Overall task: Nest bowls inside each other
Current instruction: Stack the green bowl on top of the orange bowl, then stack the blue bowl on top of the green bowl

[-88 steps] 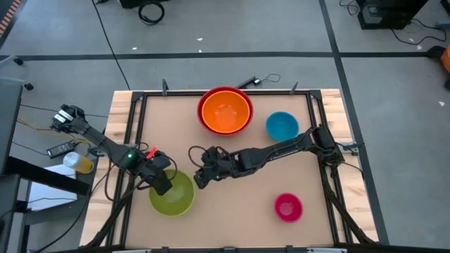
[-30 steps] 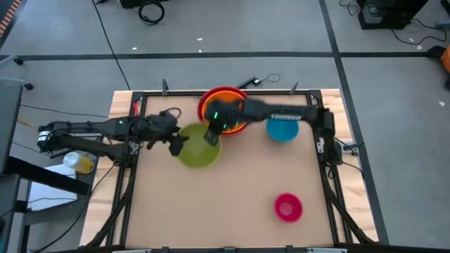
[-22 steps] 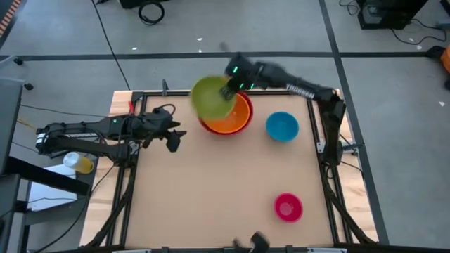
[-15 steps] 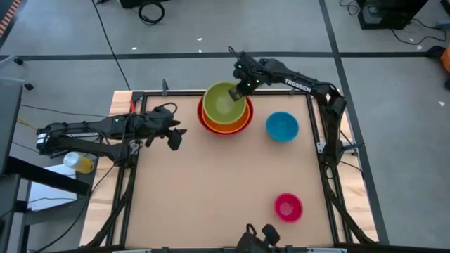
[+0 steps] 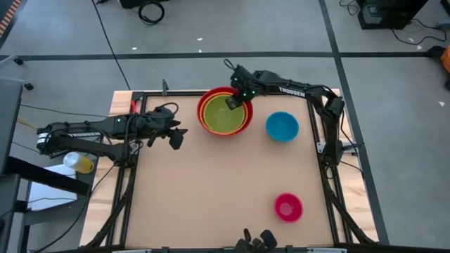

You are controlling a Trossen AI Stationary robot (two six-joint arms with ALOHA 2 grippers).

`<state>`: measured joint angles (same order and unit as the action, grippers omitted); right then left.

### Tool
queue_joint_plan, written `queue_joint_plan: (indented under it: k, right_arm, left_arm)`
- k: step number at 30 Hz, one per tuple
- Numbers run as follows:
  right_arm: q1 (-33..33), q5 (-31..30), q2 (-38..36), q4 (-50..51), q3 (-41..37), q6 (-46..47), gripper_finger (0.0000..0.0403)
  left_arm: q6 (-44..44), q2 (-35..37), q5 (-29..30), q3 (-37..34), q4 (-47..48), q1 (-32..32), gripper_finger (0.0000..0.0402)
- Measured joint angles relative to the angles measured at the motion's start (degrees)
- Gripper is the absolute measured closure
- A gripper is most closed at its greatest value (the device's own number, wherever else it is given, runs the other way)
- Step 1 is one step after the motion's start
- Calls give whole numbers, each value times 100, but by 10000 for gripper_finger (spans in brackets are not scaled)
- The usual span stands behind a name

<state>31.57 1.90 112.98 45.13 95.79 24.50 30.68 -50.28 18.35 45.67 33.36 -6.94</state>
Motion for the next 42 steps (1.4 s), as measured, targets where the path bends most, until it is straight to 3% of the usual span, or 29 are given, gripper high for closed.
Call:
queue_joint_plan:
  k: [4, 6, 9, 14, 19, 25, 34, 38, 42]
  right_arm:
    - [24, -725, -282, 402, 131, -94, 208]
    - [143, -788, -461, 810, 157, -246, 201]
    - [427, -833, -582, 1776, 154, -303, 199]
    - [801, -1601, -820, 3143, -9, -555, 200]
    - [1302, -954, -1446, 2969, -1099, -1009, 202]
    - [1722, -516, -2245, 2059, -2858, -1066, 210]
    - [1744, -599, -2511, 1371, -4159, -905, 214]
    - [1697, -65, -2509, 1109, -4332, -859, 256]
    - [1437, 700, -2648, 822, -4328, -848, 372]
  left_arm:
    - [106, 5, 0, -2, 12, 0, 159]
    - [235, 2, 0, -2, 104, 0, 159]
    - [432, 4, -1, -2, 323, 2, 159]
    - [556, 4, -56, -4, 568, 2, 159]
    - [631, 4, -63, -4, 619, 2, 159]
    - [750, 4, -63, -4, 637, 2, 159]
    - [752, 4, -63, -4, 648, 2, 159]
    - [780, 4, -63, -4, 648, 2, 159]
    - [834, 4, -63, -4, 654, 2, 167]
